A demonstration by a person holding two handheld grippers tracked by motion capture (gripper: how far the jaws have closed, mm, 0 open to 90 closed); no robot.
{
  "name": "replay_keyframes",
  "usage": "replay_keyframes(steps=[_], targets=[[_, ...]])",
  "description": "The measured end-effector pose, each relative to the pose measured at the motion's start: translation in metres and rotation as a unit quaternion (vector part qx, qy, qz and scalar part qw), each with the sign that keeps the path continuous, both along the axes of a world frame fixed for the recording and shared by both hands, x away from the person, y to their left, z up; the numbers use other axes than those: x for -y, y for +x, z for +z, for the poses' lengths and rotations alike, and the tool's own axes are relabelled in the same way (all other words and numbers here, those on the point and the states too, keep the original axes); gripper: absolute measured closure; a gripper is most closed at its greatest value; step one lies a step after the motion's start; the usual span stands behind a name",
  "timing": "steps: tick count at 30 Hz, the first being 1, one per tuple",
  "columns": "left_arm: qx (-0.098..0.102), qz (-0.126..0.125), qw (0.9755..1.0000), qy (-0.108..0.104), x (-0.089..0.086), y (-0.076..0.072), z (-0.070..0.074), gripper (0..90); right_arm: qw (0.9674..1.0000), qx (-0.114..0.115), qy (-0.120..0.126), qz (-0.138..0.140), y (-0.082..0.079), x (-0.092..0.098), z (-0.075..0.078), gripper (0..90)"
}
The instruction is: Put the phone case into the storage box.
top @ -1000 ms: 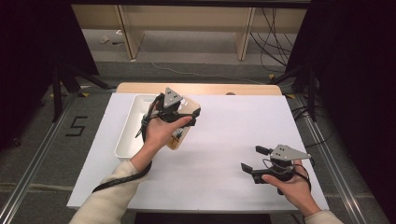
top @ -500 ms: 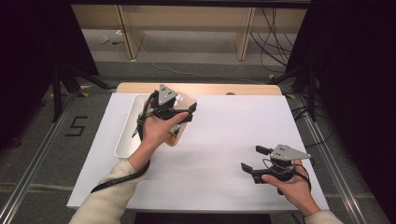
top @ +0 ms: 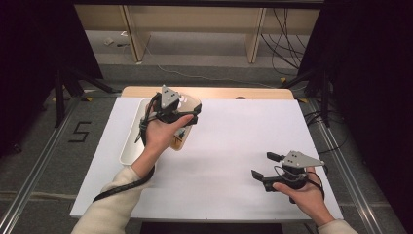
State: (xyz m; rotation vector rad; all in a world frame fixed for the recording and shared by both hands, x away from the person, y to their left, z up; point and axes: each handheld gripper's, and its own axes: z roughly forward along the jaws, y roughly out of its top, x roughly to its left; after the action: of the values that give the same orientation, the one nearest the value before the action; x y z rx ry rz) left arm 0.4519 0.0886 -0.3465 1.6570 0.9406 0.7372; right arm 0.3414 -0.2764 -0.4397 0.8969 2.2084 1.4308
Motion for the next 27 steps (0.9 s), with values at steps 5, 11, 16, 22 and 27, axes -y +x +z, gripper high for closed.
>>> replay_keyframes(steps=[5, 11, 16, 22, 27], targets=[[0.001, 0.008, 1.0, -0.004, -0.003, 0.001, 0.001, 11.0, 1.0, 0.001, 0.0, -0.001, 0.0, 0.001, 0.0, 13.0], [0.006, 0.014, 0.9998, -0.009, -0.006, 0.001, 0.003, 11.0, 1.0, 0.001, -0.001, -0.002, 0.0, 0.001, 0.0, 13.0], [0.007, 0.022, 0.9997, -0.011, -0.009, 0.002, 0.004, 10.9, 1.0, 0.001, -0.001, -0.002, 0.0, 0.0, 0.0, 13.0], [0.012, 0.031, 0.9994, -0.009, -0.013, 0.002, 0.005, 10.9, 1.0, 0.001, 0.0, -0.002, 0.0, 0.0, 0.0, 13.0], [0.011, 0.037, 0.9992, -0.011, -0.015, 0.003, 0.005, 11.0, 1.0, 0.001, 0.0, -0.002, 0.001, 0.0, 0.0, 13.0]])
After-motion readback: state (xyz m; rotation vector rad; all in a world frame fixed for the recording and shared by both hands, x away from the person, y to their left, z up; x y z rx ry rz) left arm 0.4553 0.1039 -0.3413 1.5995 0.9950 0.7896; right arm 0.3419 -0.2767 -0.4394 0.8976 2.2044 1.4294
